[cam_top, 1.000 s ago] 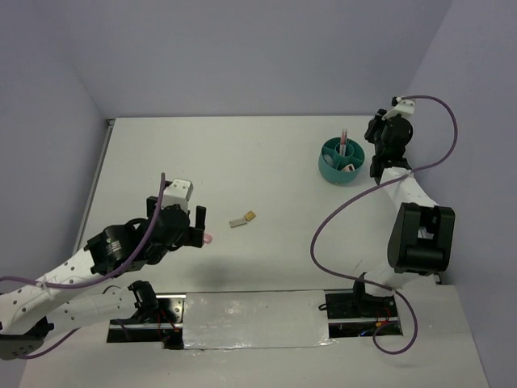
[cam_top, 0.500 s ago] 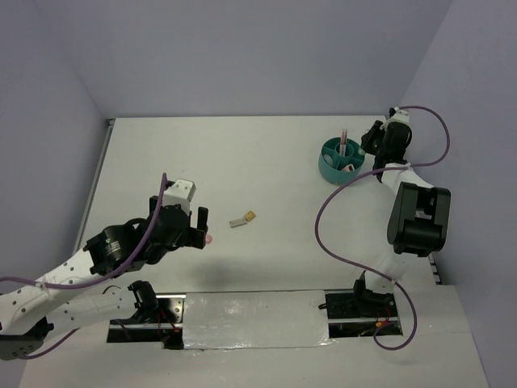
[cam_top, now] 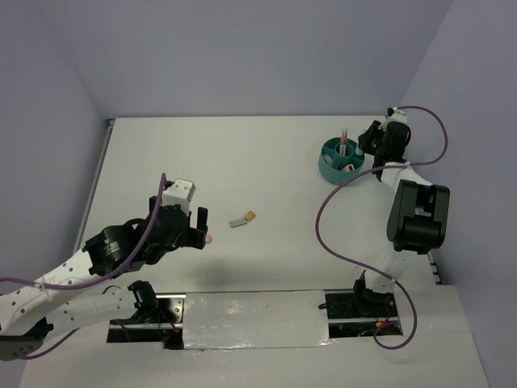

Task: Sort the stationery into containers
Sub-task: Place the stationery in the storage box.

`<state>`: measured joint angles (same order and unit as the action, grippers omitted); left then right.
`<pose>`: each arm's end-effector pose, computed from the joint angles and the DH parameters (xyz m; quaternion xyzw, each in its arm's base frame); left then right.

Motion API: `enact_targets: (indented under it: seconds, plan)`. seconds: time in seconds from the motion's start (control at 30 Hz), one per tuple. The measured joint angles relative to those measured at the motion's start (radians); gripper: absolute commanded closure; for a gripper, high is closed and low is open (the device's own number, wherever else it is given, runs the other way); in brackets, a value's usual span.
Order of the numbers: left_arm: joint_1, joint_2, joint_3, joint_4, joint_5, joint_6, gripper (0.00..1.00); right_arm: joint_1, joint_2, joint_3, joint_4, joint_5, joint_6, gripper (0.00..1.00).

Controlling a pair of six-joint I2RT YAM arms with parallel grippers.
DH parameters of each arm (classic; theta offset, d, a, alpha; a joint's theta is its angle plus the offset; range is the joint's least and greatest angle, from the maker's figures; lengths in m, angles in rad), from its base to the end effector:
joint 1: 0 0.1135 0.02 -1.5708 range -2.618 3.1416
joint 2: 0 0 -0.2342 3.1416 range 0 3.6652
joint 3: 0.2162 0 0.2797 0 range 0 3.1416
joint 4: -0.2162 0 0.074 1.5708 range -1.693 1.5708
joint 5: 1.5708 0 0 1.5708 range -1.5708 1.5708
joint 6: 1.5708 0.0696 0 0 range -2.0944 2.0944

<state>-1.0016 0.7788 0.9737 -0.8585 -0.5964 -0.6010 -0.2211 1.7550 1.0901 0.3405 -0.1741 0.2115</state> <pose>0.1479 -0.1587 0.3087 0.0448 0.8676 -0.1171 0.4811 0.4417 -0.0869 0.1770 0.1241 0.8010 0.0678 0.5818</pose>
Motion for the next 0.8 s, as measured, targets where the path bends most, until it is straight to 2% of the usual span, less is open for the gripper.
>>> enact_targets:
  seconds: [0.17, 0.27, 0.43, 0.57, 0.8]
  plan:
    - [0.000, -0.014, -0.005, 0.003, 0.000, 0.000, 0.01, 0.000, 0.000, 0.000, 0.003, 0.000, 0.001, 0.79]
    - [0.000, -0.017, -0.006, 0.006, 0.000, 0.000, 0.01, 0.000, 0.000, -0.003, 0.006, 0.000, 0.005, 0.69]
    - [0.000, -0.017, -0.006, 0.007, 0.001, 0.001, 0.01, 0.000, 0.000, -0.011, 0.015, -0.001, 0.012, 0.66]
    - [0.000, -0.019, -0.006, 0.007, 0.001, 0.001, 0.01, 0.000, 0.000, -0.027, 0.017, -0.003, 0.019, 0.58]
    - [0.000, -0.024, -0.006, 0.007, 0.001, 0.002, 0.01, 0.000, -0.003, -0.047, 0.027, -0.003, 0.027, 0.53]
